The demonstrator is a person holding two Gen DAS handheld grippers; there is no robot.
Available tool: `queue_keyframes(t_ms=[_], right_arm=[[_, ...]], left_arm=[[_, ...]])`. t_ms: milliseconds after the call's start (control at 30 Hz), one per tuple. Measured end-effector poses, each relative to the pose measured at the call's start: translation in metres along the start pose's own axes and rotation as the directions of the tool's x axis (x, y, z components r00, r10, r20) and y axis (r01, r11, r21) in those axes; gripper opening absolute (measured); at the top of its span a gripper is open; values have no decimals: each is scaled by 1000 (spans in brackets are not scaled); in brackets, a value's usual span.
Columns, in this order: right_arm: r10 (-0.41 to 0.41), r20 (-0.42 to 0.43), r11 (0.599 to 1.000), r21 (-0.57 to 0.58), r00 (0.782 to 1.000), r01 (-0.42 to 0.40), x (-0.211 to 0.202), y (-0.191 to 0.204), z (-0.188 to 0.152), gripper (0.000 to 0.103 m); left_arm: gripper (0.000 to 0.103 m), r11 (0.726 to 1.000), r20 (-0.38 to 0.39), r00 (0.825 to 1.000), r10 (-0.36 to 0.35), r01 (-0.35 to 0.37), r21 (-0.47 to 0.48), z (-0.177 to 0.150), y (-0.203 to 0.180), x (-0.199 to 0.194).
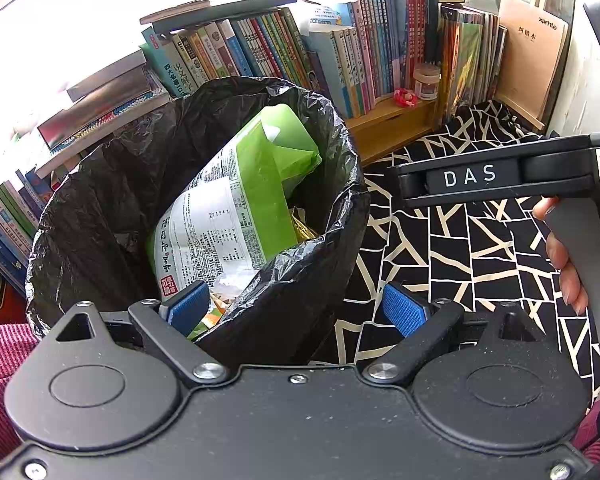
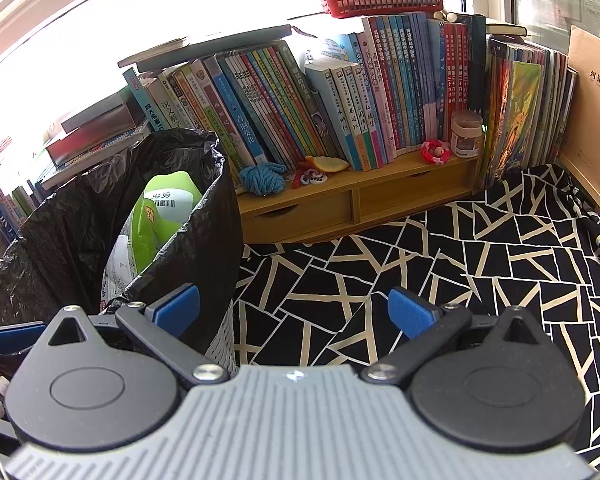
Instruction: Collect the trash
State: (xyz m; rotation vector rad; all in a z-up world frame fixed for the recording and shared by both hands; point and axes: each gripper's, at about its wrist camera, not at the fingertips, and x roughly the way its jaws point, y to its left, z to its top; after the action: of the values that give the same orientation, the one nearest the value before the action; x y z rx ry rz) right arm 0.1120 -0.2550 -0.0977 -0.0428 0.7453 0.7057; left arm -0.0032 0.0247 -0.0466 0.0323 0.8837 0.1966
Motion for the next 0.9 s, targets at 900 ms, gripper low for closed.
queue_keyframes(t_ms=[900], right_arm=[[-2, -2, 1000, -2, 1000, 2, 1, 1, -1, 103]], left_arm=[[93, 1000, 7, 1000, 1, -1, 13, -2, -1, 1]])
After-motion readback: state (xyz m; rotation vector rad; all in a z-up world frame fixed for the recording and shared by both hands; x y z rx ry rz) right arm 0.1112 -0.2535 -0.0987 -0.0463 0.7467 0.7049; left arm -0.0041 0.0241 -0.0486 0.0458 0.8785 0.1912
